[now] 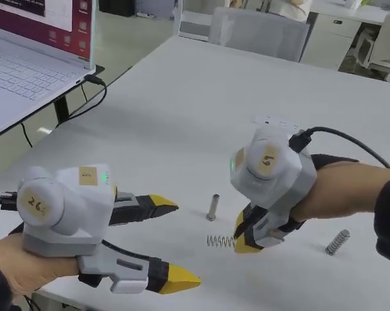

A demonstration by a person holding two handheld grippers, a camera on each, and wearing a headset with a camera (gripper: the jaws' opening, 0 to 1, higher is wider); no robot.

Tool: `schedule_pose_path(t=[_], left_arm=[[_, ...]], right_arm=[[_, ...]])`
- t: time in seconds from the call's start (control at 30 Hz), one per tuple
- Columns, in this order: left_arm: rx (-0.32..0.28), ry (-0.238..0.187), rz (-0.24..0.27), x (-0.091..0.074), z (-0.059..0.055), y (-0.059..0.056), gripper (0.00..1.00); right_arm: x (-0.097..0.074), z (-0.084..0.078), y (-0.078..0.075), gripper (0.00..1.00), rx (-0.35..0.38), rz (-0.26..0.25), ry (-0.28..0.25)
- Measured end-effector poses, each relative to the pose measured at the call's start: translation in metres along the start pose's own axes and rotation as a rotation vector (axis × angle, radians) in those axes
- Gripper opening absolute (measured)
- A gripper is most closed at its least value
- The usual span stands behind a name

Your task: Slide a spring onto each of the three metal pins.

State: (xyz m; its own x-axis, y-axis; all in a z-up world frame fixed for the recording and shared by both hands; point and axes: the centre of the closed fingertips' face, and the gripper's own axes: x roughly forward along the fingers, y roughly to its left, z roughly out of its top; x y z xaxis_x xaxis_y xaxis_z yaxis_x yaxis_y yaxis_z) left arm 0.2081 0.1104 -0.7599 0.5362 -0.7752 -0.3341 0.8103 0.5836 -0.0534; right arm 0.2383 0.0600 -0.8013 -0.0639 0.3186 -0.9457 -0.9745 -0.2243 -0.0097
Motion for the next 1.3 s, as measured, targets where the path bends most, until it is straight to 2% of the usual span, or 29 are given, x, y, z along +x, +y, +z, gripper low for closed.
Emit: schedule_pose_path(t=[0.3, 0.53, 0.67, 1.03, 1.3], left_arm=[[0.007, -0.017, -0.036, 0.006, 0.012, -0.006, 0.51], [0.021, -0.03, -0.058, 0.008, 0.019, -0.012, 0.41], [0.034, -0.04, -0.076, 0.008, 0.024, -0.015, 0.32], [0.061, -0.051, -0.1, 0.011, 0.03, -0.021, 0.18], [0.074, -0.061, -0.087, 0.01, 0.033, -0.018, 0.07]], right_arm=[[-0.026, 0.015, 0.014, 0.08, -0.029, -0.001, -0.047], [-0.037, 0.026, 0.022, 0.08, -0.055, -0.002, -0.079], [-0.043, 0.032, 0.027, 0.08, -0.072, -0.003, -0.1], [-0.046, 0.036, 0.03, 0.08, -0.094, -0.014, -0.115], [-0.048, 0.037, 0.03, 0.08, -0.101, -0.02, -0.124]])
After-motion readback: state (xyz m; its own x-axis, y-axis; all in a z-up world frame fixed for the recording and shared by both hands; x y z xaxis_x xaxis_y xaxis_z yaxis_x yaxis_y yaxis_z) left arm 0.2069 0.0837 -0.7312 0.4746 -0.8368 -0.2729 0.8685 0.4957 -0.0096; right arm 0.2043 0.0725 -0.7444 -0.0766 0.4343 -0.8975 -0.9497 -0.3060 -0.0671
